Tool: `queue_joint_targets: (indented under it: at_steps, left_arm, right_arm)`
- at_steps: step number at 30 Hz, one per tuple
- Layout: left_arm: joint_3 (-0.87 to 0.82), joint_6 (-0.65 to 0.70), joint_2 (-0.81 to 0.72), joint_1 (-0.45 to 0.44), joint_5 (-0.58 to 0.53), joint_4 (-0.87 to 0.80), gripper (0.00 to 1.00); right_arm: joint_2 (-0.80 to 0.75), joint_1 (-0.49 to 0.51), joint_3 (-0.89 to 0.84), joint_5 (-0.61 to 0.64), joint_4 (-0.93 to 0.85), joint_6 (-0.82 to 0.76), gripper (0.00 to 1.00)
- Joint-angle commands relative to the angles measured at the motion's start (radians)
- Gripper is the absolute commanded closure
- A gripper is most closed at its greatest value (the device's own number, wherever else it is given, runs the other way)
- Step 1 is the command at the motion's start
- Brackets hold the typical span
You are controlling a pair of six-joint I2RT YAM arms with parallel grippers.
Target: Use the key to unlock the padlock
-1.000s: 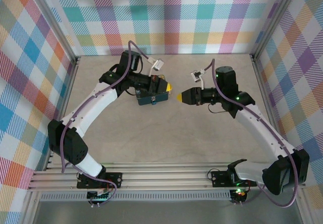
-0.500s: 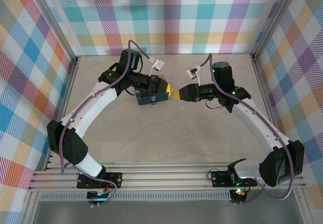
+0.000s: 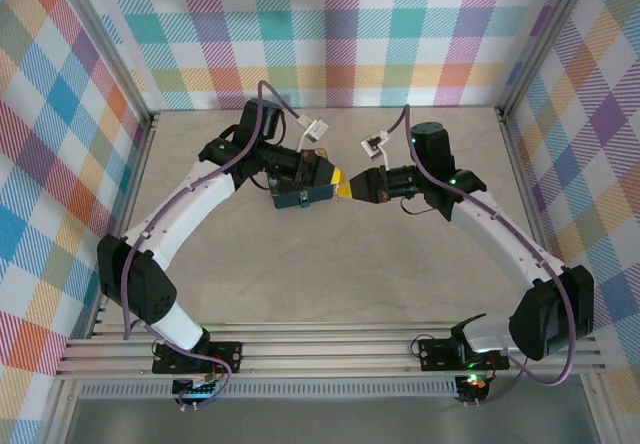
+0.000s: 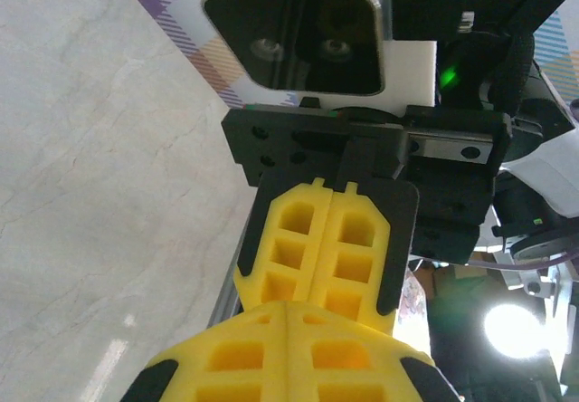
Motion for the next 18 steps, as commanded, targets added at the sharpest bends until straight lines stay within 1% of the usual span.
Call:
queue_joint_targets:
  at_steps: [1,3,7,9,10,13,18]
  left_arm:
    - [0.035,-0.012,0.005,-0.013,0.006,-0.007,1.0]
    - [0.025,-0.035,0.002,-0.012,-0.025,0.005,0.98]
    - [-0.031,-0.147,-0.033,-0.007,-0.092,0.129,0.68]
    - [-0.071,-0.209,-0.059,0.0,-0.14,0.192,0.57]
    - [-0.101,-0.247,-0.076,0.004,-0.158,0.235,0.54]
    - [-0.216,-0.368,-0.133,0.016,-0.2,0.42,0.53]
    - [-0.401,-0.522,-0.211,0.018,-0.243,0.656,0.56]
  right_arm:
    - [0.006,0.005,-0.002,-0.038,0.094,0.023,1.0]
    - [0.001,0.005,-0.021,-0.029,0.129,0.038,1.0]
    - [-0.019,0.004,-0.09,0.013,0.248,0.102,1.0]
    - [-0.024,0.004,-0.118,0.036,0.307,0.14,1.0]
    - [-0.026,0.004,-0.132,0.046,0.337,0.158,1.0]
    - [-0.029,0.004,-0.16,0.078,0.412,0.21,1.0]
    - [-0.031,0.001,-0.194,0.129,0.508,0.279,1.0]
